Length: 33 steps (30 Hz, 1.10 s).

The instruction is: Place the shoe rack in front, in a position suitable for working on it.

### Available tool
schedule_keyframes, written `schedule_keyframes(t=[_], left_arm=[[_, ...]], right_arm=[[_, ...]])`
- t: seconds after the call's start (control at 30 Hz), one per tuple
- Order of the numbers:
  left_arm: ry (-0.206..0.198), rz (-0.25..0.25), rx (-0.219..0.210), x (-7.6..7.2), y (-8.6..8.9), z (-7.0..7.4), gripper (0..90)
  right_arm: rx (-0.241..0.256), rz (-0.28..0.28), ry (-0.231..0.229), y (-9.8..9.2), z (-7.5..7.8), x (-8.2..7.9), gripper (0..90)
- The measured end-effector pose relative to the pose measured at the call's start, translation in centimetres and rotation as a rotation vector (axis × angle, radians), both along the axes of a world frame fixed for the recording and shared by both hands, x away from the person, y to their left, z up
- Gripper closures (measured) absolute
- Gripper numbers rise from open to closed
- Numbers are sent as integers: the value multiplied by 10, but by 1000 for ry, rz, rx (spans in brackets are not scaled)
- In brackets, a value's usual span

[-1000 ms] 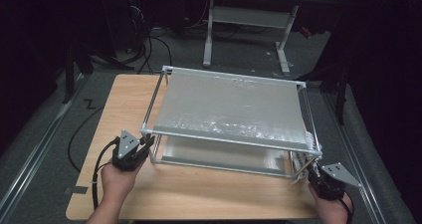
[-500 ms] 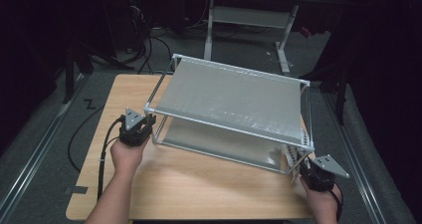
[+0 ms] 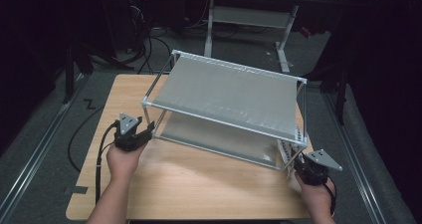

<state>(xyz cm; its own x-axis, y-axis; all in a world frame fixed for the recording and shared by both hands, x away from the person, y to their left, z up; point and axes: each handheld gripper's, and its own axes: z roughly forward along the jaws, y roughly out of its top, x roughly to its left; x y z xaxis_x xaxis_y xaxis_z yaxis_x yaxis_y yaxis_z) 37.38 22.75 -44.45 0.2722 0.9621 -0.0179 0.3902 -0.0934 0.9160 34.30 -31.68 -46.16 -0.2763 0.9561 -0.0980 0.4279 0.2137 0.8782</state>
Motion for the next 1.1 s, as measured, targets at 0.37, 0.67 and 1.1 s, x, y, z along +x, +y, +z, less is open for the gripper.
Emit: schedule_keyframes(t=[0.37, 0.67, 1.1], left_arm=[[14, -90, 20, -69, -17, -2, 512], [33, -170, 46, -79, -35, -14, 485], [8, -219, 42, -85, -52, -13, 435]], right_arm=[[-12, 66, 3, 19, -1, 5, 793], [-24, 139, 24, 53, -4, 10, 793], [-15, 339, 19, 101, 1, -22, 791]])
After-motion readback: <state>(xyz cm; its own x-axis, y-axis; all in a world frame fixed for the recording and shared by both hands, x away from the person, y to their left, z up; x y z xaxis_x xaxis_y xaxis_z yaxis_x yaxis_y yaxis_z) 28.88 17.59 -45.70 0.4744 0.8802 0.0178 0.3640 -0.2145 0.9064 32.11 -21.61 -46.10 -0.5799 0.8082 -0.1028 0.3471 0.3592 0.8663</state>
